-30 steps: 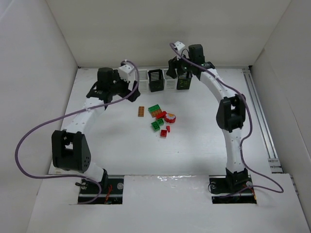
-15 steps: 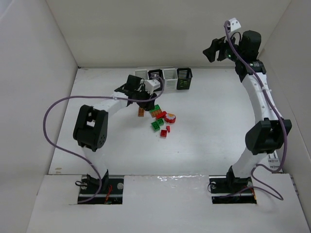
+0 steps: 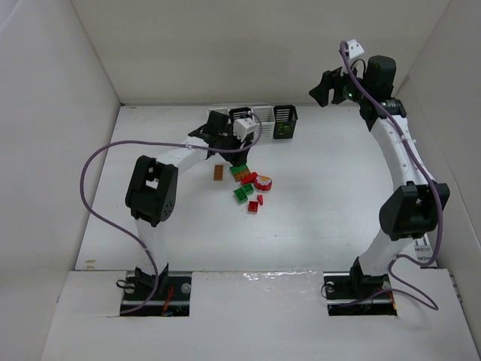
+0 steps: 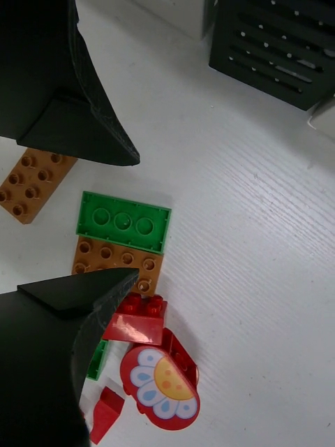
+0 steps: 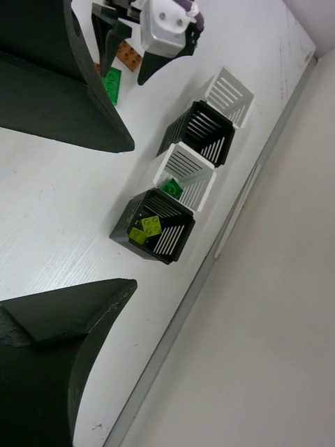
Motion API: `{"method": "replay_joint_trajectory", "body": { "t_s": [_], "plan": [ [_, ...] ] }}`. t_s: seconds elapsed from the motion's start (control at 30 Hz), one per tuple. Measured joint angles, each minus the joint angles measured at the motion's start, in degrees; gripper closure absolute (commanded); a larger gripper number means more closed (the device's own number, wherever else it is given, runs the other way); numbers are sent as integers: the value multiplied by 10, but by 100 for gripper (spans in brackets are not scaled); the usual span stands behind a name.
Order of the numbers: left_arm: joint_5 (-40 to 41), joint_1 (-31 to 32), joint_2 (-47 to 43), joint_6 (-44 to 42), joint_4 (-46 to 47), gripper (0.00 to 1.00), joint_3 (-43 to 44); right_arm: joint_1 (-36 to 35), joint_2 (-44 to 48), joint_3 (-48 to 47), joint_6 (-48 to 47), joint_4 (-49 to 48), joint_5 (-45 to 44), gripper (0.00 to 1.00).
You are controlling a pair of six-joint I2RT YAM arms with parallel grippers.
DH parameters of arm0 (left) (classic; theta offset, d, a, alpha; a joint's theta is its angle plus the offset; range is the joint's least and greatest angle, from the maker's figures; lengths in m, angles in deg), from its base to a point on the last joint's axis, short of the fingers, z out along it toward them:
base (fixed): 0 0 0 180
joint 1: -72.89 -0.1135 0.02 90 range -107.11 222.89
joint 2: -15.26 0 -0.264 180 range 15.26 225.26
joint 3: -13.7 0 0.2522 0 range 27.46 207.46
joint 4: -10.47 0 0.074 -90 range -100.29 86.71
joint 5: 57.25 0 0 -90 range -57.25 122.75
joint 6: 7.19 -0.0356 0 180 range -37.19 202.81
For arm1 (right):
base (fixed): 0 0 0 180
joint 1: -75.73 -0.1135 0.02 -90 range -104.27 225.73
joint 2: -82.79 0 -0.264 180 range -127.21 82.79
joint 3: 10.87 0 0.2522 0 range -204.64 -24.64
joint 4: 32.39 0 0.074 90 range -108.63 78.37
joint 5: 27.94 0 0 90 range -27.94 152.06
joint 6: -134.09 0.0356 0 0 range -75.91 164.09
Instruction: Sort the legos into containers by color
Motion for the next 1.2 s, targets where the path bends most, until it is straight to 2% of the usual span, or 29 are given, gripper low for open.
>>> {"method": "replay_joint_trajectory", "body": {
  "t_s": [0.33, 1.2],
  "plan": [
    [70, 41, 34, 21, 5, 44, 2, 6, 0, 0, -2, 0, 10, 22],
    [158, 24, 50, 96, 15, 45, 2, 6, -1, 0, -2, 0, 24, 21]
  ]
}}
